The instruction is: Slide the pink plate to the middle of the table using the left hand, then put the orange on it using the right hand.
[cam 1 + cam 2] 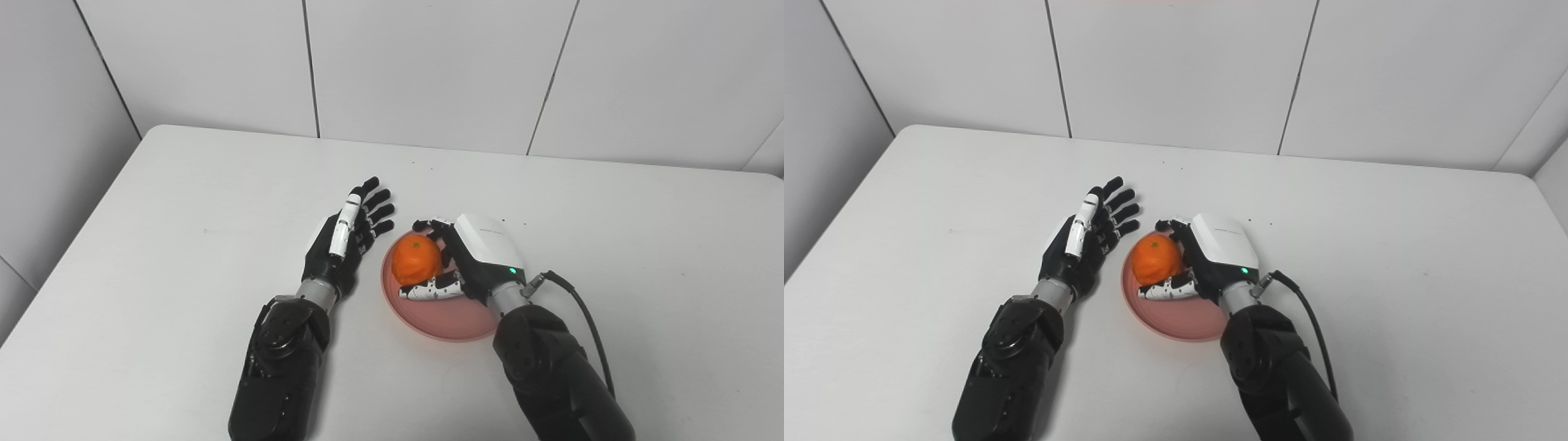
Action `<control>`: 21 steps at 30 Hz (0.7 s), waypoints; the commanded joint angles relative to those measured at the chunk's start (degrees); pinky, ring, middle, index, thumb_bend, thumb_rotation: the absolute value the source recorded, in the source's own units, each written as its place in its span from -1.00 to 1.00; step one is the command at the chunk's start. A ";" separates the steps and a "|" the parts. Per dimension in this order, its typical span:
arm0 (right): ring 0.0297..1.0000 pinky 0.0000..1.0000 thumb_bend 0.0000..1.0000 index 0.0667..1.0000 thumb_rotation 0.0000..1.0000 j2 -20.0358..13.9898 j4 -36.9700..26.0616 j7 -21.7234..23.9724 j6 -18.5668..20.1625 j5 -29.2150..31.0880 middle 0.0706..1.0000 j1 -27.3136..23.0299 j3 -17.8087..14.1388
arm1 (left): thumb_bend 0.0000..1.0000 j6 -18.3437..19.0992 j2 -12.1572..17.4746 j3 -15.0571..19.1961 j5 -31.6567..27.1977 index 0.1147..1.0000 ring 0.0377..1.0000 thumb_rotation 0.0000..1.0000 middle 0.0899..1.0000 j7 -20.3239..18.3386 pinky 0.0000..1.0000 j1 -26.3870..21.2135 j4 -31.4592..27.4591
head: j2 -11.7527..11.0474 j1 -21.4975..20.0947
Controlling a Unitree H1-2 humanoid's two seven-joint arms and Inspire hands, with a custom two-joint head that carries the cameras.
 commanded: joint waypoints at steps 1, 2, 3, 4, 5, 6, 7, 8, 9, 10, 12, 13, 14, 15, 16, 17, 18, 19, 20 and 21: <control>0.18 -0.06 0.86 0.48 -0.22 0.34 -1.68 0.63 0.95 -0.40 0.33 -1.33 -0.53 | -0.21 0.64 -0.05 0.23 -0.78 0.79 0.76 1.00 0.79 0.03 0.72 -0.57 -0.67 | 0.04 0.07; 0.20 -0.04 0.87 0.48 -0.21 0.39 -2.02 0.76 1.03 -0.56 0.34 -1.37 -0.65 | -0.21 0.72 -0.07 0.27 -0.75 0.79 0.76 1.00 0.79 0.08 0.72 -0.58 -0.72 | 0.10 -0.10; 0.22 -0.02 0.89 0.48 -0.19 0.46 -2.43 0.82 1.09 -0.72 0.36 -1.38 -0.83 | -0.21 0.73 -0.04 0.28 -0.77 0.78 0.76 1.00 0.79 0.02 0.71 -0.58 -0.75 | 0.10 -0.10; 0.21 -0.03 0.91 0.49 -0.16 0.52 -2.79 0.95 1.19 -0.83 0.35 -1.40 -0.99 | -0.21 0.80 -0.06 0.32 -0.78 0.78 0.76 1.00 0.79 0.05 0.71 -0.58 -0.79 | 0.11 -0.13; 0.21 -0.03 0.93 0.49 -0.14 0.56 -3.31 1.30 1.43 -0.94 0.35 -1.44 -1.19 | -0.21 0.88 -0.06 0.37 -0.79 0.78 0.75 1.00 0.78 0.08 0.71 -0.59 -0.81 | 0.10 -0.16; 0.23 -0.02 0.95 0.50 -0.11 0.60 -3.78 1.70 1.73 -0.99 0.37 -1.46 -1.38 | -0.21 0.92 -0.06 0.39 -0.78 0.78 0.75 1.00 0.78 0.11 0.71 -0.60 -0.81 | 0.09 -0.19; 0.24 0.00 0.96 0.51 -0.09 0.57 -4.40 2.33 2.16 -1.01 0.39 -1.51 -1.60 | -0.21 1.00 -0.04 0.35 -0.68 0.78 0.75 1.00 0.78 0.15 0.71 -0.60 -0.88 | 0.09 -0.19; 0.31 0.06 0.98 0.53 -0.07 0.52 -4.94 2.94 2.53 -1.11 0.44 -1.55 -1.78 | -0.21 1.06 -0.03 0.33 -0.61 0.78 0.75 1.00 0.78 0.16 0.71 -0.60 -0.95 | 0.12 -0.27; 0.36 0.12 0.99 0.54 -0.06 0.45 -5.41 3.41 2.83 -1.33 0.48 -1.60 -1.90 | -0.21 1.02 0.00 0.33 -0.63 0.78 0.75 1.00 0.78 0.11 0.71 -0.60 -0.93 | 0.12 -0.27; 0.37 0.13 0.99 0.54 -0.06 0.32 -5.85 3.87 3.08 -1.66 0.49 -1.65 -1.96 | -0.21 0.97 0.02 0.35 -0.66 0.78 0.75 1.00 0.78 0.07 0.71 -0.61 -0.87 | 0.12 -0.27; 0.41 0.18 1.00 0.55 -0.05 -0.03 -6.96 4.82 3.47 -2.19 0.53 -1.77 -2.19 | -0.21 0.91 0.06 0.39 -0.74 0.78 0.75 1.00 0.78 -0.02 0.71 -0.62 -0.77 | 0.12 -0.27; 0.41 0.17 1.00 0.56 -0.06 -0.15 -7.61 5.27 3.57 -2.23 0.53 -1.77 -2.44 | -0.20 0.98 0.07 0.38 -0.73 0.78 0.75 1.00 0.78 -0.01 0.71 -0.61 -0.82 | 0.22 -0.25; 0.39 0.15 0.99 0.56 -0.07 -0.17 -8.30 5.82 3.64 -2.34 0.53 -1.74 -2.81 | -0.20 1.09 0.05 0.40 -0.73 0.78 0.75 1.00 0.78 0.03 0.71 -0.60 -0.89 | 0.22 -0.25; 0.39 0.15 0.99 0.57 -0.09 -0.14 -8.99 6.35 3.71 -2.51 0.53 -1.71 -3.22 | -0.20 1.22 0.05 0.41 -0.73 0.78 0.75 1.00 0.78 0.06 0.71 -0.60 -0.96 | 0.22 -0.27; 0.39 0.15 1.00 0.58 -0.09 -0.15 -9.75 6.96 3.75 -2.71 0.54 -1.72 -3.64 | -0.20 1.37 0.03 0.42 -0.70 0.78 0.75 1.00 0.78 0.13 0.71 -0.59 -1.06 | 0.22 -0.27; 0.40 0.17 1.00 0.59 -0.07 -0.18 -10.38 7.45 3.77 -3.01 0.54 -1.76 -3.94 | -0.20 1.43 0.07 0.38 -0.66 0.78 0.75 1.00 0.78 0.11 0.71 -0.58 -1.11 | 0.21 -0.37; 0.40 0.17 1.00 0.59 -0.07 -0.16 -10.77 7.80 3.76 -3.26 0.55 -1.77 -4.15 | -0.20 1.46 0.11 0.36 -0.63 0.78 0.75 1.00 0.78 0.08 0.71 -0.57 -1.14 | 0.21 -0.37; 0.40 0.16 1.00 0.59 -0.06 -0.17 -11.62 8.36 3.79 -3.73 0.54 -1.83 -4.59 | -0.21 1.50 0.11 0.37 -0.64 0.78 0.76 1.00 0.78 0.07 0.72 -0.55 -1.18 | 0.18 -0.40; 0.39 0.15 1.00 0.60 -0.05 -0.13 -12.18 8.77 3.80 -4.09 0.53 -1.86 -4.92 | -0.21 1.54 0.10 0.39 -0.66 0.78 0.76 1.00 0.78 0.06 0.73 -0.54 -1.20 | 0.18 -0.40; 0.38 0.14 1.00 0.60 -0.05 -0.10 -13.07 9.54 3.84 -4.53 0.52 -1.92 -5.44 | -0.21 1.70 0.10 0.42 -0.73 0.79 0.76 1.00 0.79 0.04 0.73 -0.53 -1.26 | 0.16 -0.41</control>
